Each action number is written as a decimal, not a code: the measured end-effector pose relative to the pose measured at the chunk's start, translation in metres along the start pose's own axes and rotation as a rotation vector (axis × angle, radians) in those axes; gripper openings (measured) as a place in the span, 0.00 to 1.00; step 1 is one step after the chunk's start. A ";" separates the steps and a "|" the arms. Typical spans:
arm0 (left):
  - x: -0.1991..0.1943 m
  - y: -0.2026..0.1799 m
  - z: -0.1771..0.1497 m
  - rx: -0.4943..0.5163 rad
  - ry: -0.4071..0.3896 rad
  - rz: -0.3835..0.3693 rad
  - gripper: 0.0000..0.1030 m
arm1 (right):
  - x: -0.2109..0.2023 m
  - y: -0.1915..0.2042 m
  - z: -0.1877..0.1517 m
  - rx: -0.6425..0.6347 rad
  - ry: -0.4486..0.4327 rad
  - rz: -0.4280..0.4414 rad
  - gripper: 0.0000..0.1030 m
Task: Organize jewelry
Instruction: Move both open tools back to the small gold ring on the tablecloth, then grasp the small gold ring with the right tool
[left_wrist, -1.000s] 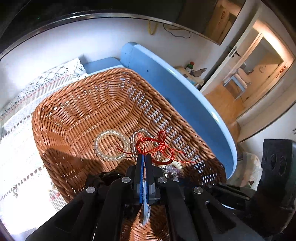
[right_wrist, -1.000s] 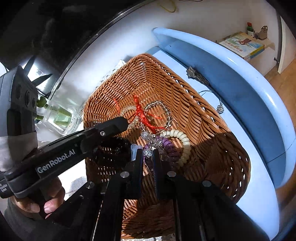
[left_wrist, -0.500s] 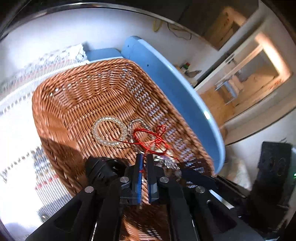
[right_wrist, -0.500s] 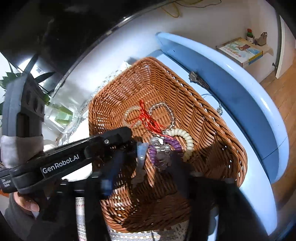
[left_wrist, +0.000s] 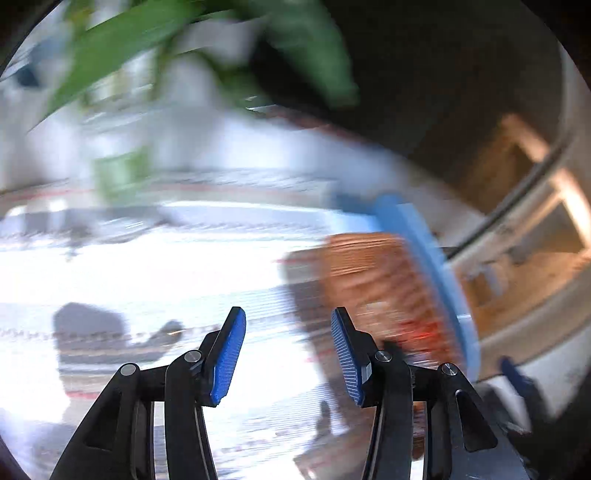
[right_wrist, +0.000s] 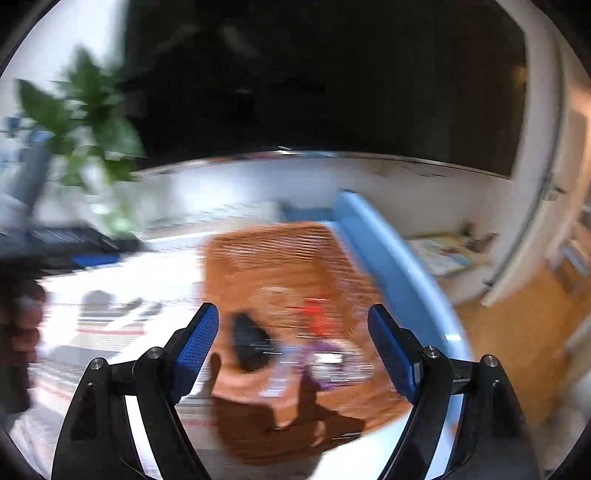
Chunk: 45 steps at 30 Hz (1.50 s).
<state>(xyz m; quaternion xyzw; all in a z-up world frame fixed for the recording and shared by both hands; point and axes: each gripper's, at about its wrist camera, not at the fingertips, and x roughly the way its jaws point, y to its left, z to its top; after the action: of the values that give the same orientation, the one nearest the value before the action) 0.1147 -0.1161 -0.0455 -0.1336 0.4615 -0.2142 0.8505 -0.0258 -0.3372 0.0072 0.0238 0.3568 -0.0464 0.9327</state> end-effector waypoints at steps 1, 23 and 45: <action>0.004 0.017 -0.007 -0.012 0.014 0.058 0.48 | 0.000 0.012 -0.002 -0.007 0.009 0.071 0.82; 0.077 0.058 -0.025 0.010 0.103 0.228 0.47 | 0.124 0.118 -0.070 -0.183 0.361 0.290 0.74; 0.113 0.038 -0.022 0.097 0.015 0.335 0.44 | 0.120 0.135 -0.081 -0.287 0.241 0.218 0.61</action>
<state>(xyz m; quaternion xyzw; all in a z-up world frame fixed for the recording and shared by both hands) 0.1600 -0.1389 -0.1550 -0.0120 0.4728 -0.0926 0.8762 0.0227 -0.2044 -0.1317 -0.0654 0.4639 0.1093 0.8767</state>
